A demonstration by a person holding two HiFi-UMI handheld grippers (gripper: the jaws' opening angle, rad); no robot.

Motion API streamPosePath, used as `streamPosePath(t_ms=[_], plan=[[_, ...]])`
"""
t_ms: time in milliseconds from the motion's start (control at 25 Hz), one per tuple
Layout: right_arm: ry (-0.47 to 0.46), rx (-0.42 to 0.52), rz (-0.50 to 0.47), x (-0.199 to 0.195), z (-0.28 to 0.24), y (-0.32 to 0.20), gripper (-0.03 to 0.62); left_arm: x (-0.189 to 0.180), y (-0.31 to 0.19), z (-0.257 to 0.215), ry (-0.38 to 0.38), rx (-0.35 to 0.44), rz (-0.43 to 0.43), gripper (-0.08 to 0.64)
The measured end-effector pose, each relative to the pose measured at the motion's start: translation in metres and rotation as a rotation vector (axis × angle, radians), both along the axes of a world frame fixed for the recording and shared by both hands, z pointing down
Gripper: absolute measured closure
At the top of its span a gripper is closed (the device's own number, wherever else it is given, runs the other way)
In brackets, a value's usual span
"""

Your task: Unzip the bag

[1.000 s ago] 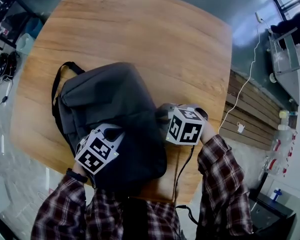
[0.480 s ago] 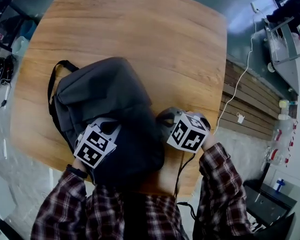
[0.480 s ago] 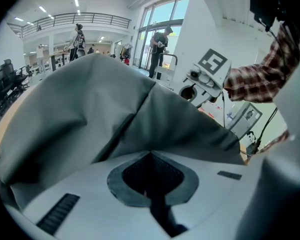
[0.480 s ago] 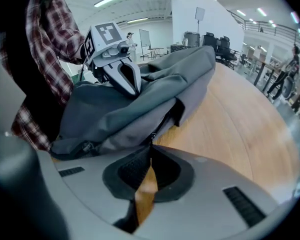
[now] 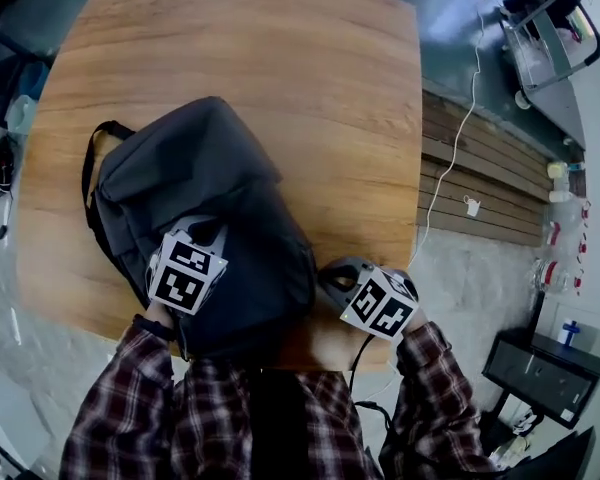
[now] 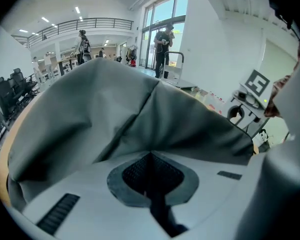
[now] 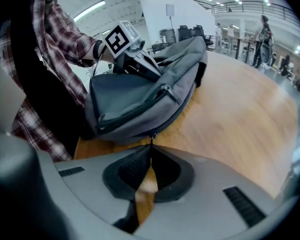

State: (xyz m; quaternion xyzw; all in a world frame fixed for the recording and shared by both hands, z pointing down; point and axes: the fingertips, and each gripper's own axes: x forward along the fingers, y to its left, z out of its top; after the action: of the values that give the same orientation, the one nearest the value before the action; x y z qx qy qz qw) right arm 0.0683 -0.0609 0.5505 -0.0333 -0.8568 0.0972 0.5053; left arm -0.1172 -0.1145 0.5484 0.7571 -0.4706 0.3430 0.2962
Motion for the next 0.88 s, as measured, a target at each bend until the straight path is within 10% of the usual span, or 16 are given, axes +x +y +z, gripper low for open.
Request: streamPosePath(t_ms=[400,880], plan=[[-0.056,-0.031,0.251,0.012,-0.004,0.078,0.575,0.000,-0.010,0.003,-0.039,0.007,-0.043,0.551],[-0.061,0.209,0.472,0.039,-0.010,-0.053,0.575,0.023,0.013,-0.009,0.097,-0.016,-0.137,0.551]])
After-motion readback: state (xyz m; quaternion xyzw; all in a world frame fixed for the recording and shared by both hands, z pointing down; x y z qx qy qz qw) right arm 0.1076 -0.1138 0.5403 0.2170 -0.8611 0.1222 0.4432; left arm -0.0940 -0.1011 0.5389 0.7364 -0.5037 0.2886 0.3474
